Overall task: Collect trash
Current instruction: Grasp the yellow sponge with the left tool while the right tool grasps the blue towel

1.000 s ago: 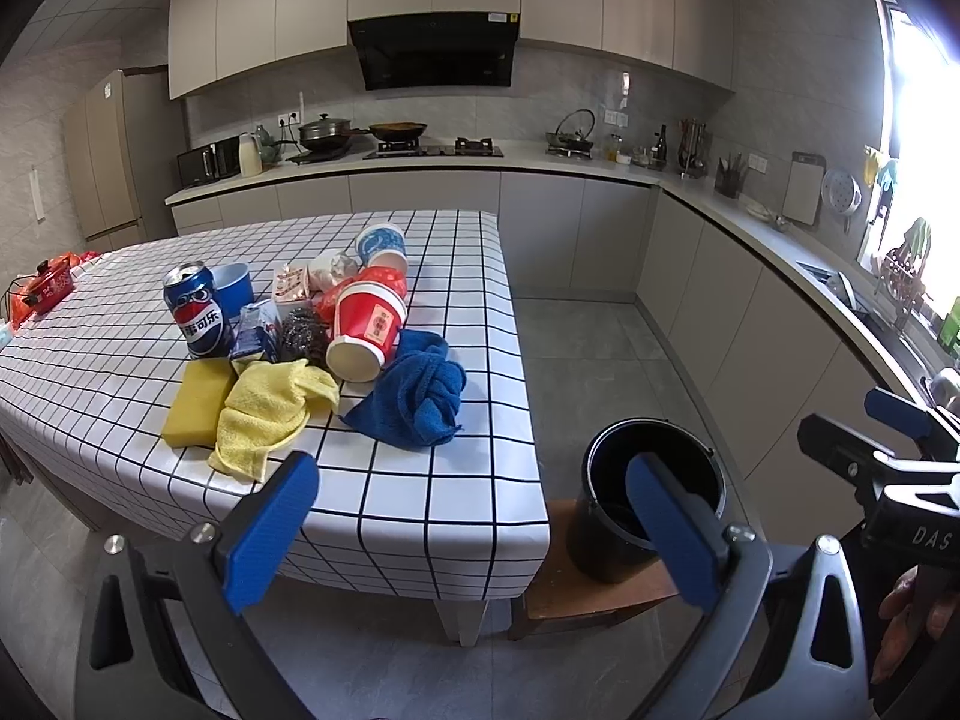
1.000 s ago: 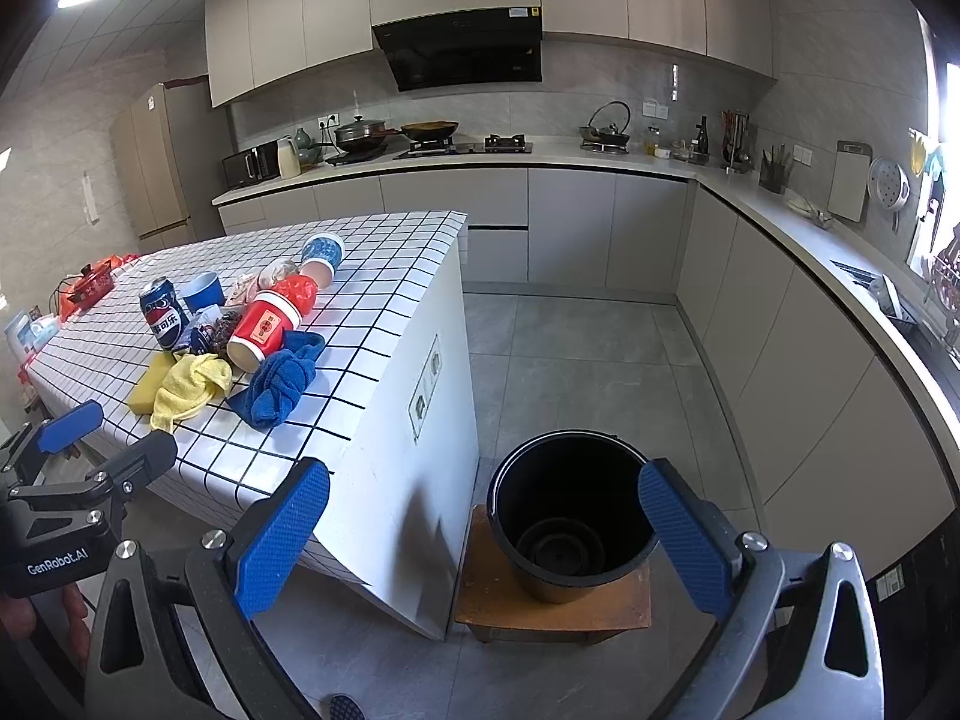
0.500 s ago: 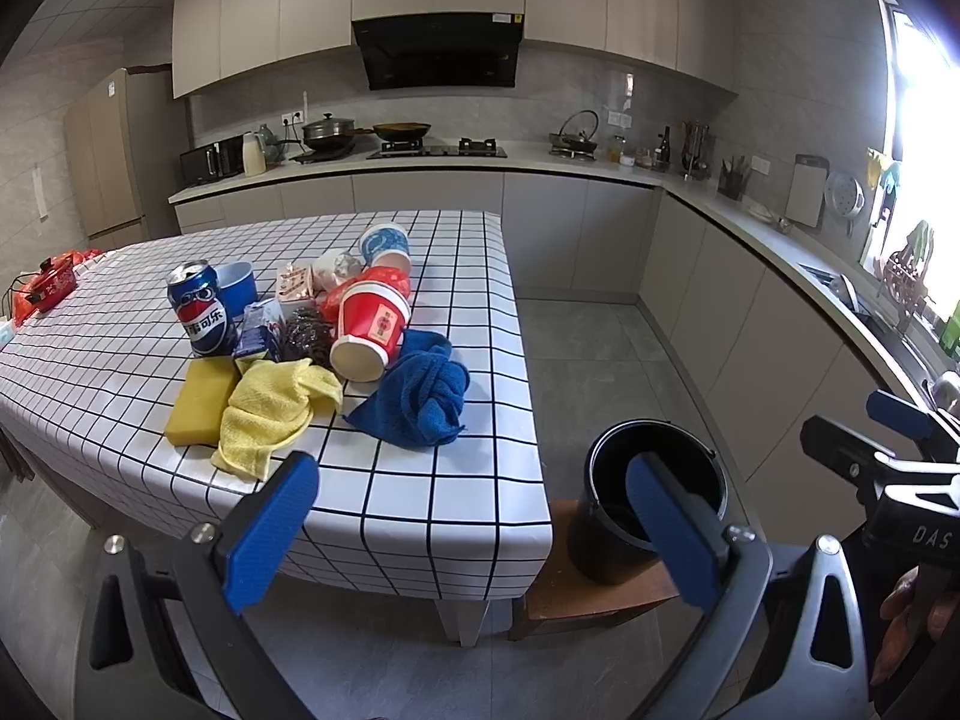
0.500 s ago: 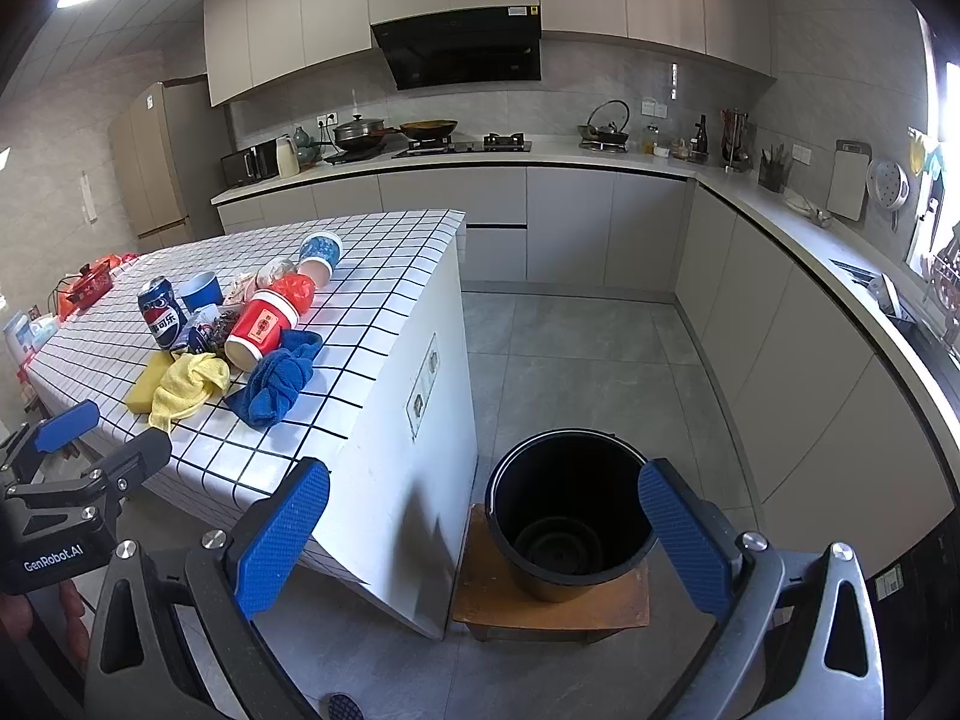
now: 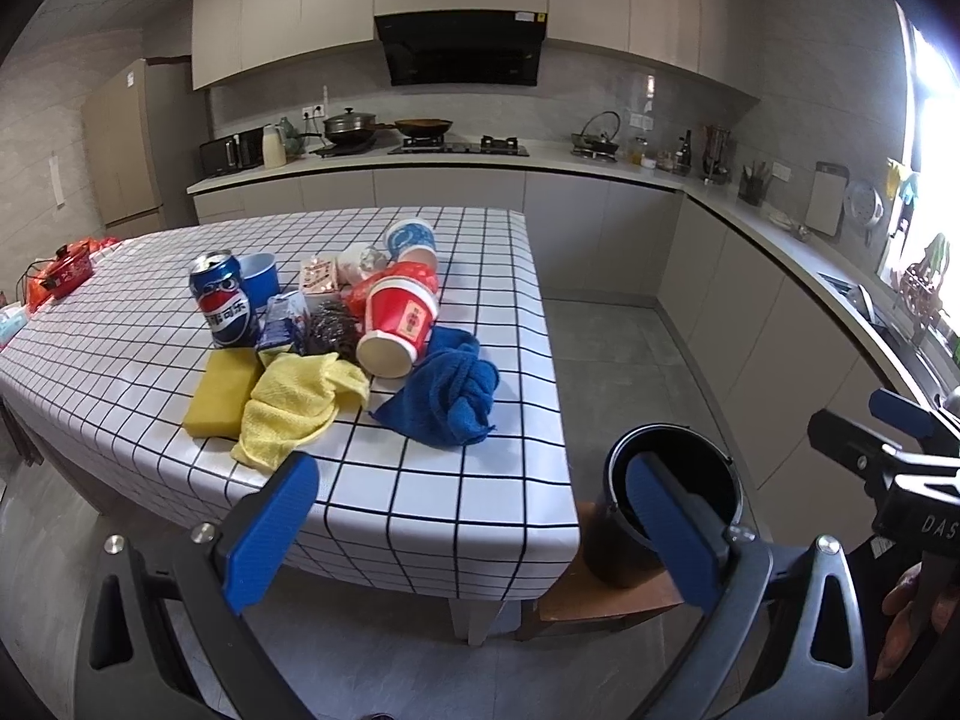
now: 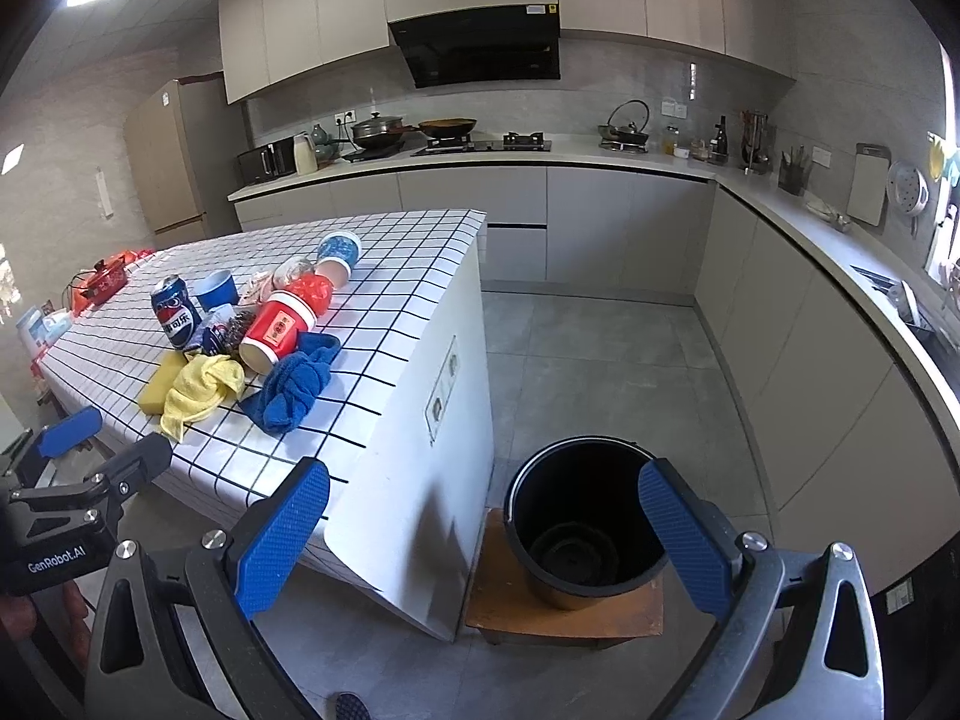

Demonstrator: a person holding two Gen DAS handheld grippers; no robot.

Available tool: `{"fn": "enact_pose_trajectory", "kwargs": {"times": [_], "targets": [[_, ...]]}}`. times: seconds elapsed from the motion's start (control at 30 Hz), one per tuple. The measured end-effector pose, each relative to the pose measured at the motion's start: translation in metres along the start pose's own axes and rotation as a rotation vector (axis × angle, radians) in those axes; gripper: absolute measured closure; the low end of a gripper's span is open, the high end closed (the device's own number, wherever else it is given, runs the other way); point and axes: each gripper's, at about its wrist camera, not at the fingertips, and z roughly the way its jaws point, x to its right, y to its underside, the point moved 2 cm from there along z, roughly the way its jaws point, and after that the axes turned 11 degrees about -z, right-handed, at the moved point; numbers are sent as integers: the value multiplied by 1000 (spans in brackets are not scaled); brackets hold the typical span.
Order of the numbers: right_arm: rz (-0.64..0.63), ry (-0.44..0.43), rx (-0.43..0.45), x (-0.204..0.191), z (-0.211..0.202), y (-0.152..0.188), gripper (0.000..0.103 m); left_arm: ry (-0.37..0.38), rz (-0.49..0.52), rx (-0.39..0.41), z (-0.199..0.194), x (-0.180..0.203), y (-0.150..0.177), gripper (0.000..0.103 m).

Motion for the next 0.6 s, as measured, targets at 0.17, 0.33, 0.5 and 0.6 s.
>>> {"fn": "enact_pose_trajectory", "kwargs": {"times": [0.17, 0.33, 0.5, 0.6], "targets": [[-15, -33, 10, -7, 7, -8, 0, -34, -27, 3, 2, -14, -4, 0], [-34, -69, 16, -18, 15, -16, 0, -71, -53, 10, 0, -30, -7, 0], [-56, -109, 23, -33, 24, -26, 0, -101, -78, 12, 0, -46, -11, 0], [-68, -126, 24, -41, 29, -30, 0, -114, -91, 10, 3, -54, -13, 0]]}}
